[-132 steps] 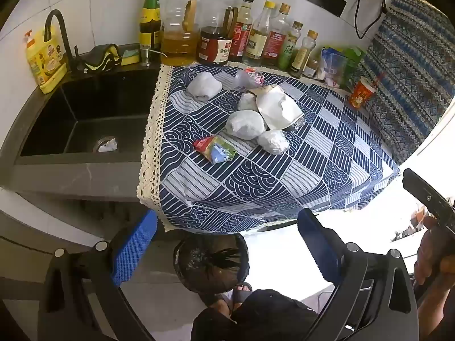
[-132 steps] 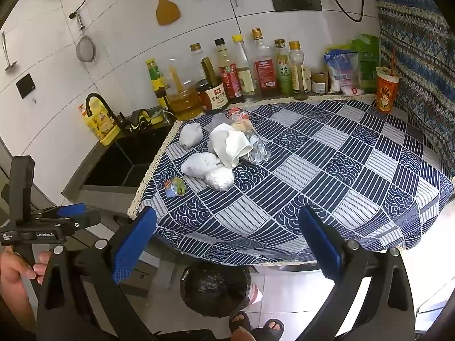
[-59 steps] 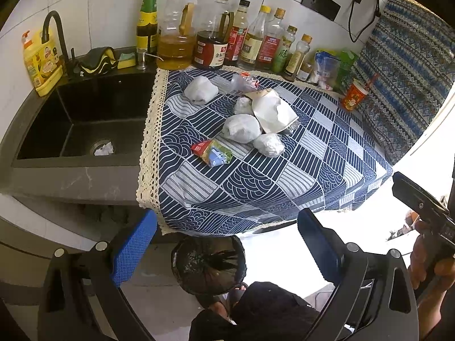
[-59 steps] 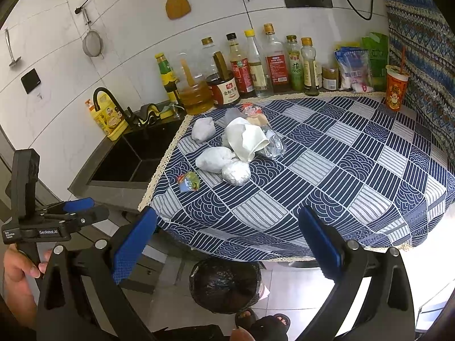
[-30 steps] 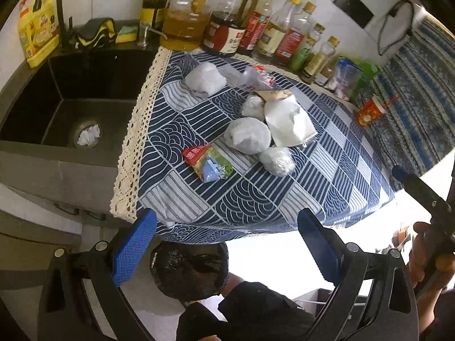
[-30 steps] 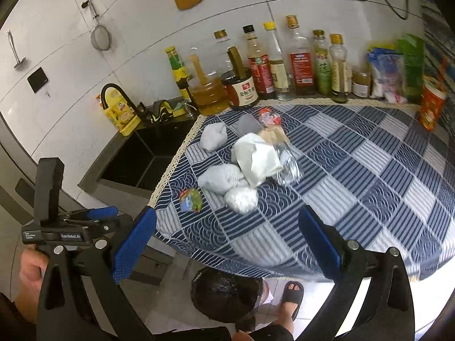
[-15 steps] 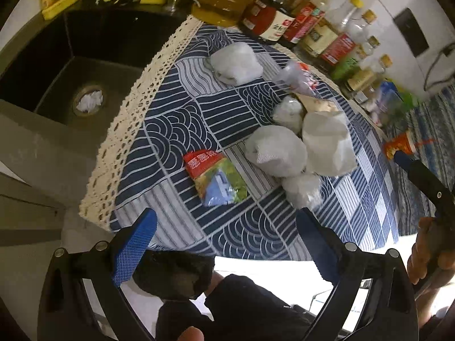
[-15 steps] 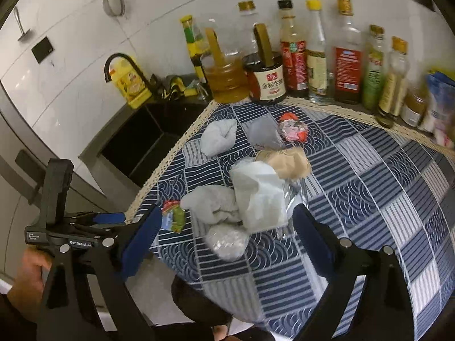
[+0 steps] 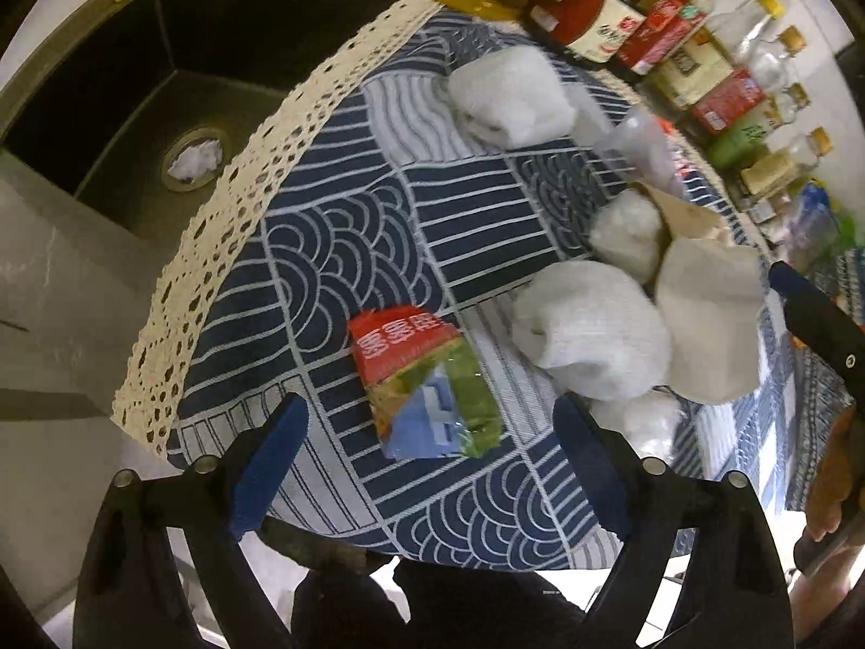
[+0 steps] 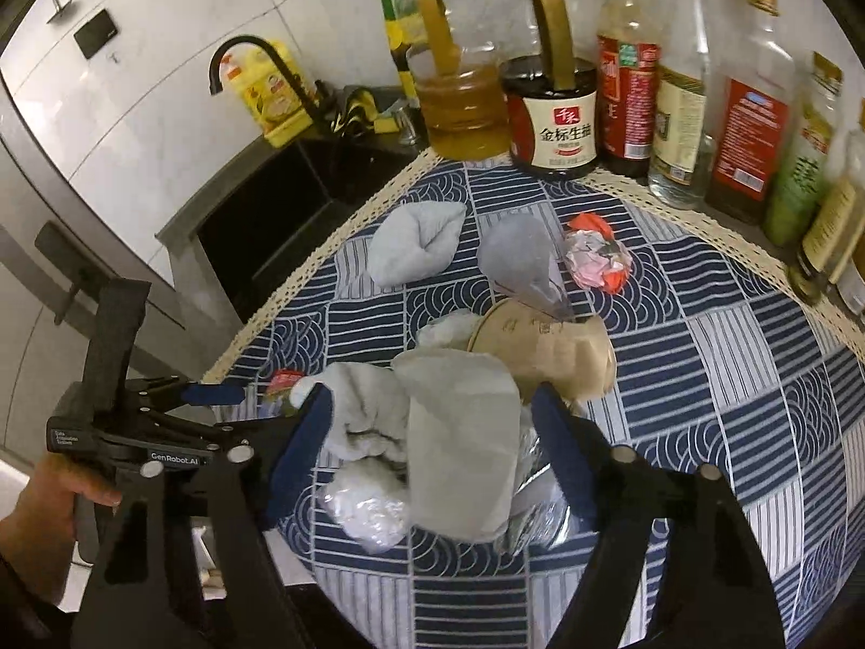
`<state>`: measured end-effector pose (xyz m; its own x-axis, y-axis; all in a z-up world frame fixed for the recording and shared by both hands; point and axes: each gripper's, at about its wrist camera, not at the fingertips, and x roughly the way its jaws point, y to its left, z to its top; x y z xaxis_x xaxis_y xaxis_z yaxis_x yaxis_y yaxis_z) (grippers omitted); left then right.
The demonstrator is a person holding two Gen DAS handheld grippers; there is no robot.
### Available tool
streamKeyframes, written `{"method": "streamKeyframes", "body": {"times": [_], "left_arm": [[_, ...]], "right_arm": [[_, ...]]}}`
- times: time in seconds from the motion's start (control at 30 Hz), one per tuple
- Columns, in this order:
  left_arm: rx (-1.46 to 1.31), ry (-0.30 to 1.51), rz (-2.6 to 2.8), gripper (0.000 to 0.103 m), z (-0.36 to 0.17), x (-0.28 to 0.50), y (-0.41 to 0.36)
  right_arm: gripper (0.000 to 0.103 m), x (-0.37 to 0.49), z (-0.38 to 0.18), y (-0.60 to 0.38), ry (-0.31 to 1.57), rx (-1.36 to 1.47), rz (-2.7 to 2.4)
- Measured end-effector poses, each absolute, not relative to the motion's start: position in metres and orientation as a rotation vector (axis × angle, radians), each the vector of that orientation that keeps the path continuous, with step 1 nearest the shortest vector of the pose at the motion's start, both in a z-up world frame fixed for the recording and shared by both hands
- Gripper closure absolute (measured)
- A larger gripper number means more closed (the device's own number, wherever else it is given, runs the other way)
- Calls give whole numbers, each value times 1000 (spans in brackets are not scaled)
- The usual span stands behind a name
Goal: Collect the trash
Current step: 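Grasp the snack wrapper with the left tool while the right tool grasps the white paper cup, then lift the wrapper and paper cup and carry both down toward the black bin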
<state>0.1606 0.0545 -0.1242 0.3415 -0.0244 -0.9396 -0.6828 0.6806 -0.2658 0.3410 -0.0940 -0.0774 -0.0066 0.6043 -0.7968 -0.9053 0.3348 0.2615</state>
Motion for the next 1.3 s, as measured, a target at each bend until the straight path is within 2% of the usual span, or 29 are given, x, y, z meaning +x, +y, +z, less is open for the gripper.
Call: {"method": "streamKeyframes", "body": {"times": [0.2,0.33,0.53,0.67,0.7,0.73,0.87,1.0,1.03,1.1,1.3], "left_arm": [[-735,1188,516,22,-133,164,55],[-714,1199,550,26,-136,172,54],[-693,1203,580,50,-136,182,52],[-712,1195,586,52,-136,182,53],[-713,1194,586,52,-136,183,52],[-710,1194,587,53,-136,183,52],[-713,1190,587,54,-135,181,51],[-722,1178,592,54,-132,179,51],[-725,1175,591,54,-131,178,51],[-725,1171,592,54,-130,178,51],[-734,1151,592,55,-125,176,51]], "right_arm": [[32,347,-92,-82,1020,-423,1279],[45,350,-99,-78,1031,-443,1297],[60,355,-98,-78,1017,-429,1328],[61,357,-97,-78,1017,-431,1340],[56,359,-98,-77,1024,-428,1338],[46,360,-99,-77,1032,-430,1328],[40,364,-105,-73,1058,-446,1327],[40,363,-112,-67,1093,-494,1341],[41,363,-113,-67,1096,-504,1345],[53,362,-114,-65,1094,-521,1356],[56,360,-110,-67,1087,-507,1376]]}}
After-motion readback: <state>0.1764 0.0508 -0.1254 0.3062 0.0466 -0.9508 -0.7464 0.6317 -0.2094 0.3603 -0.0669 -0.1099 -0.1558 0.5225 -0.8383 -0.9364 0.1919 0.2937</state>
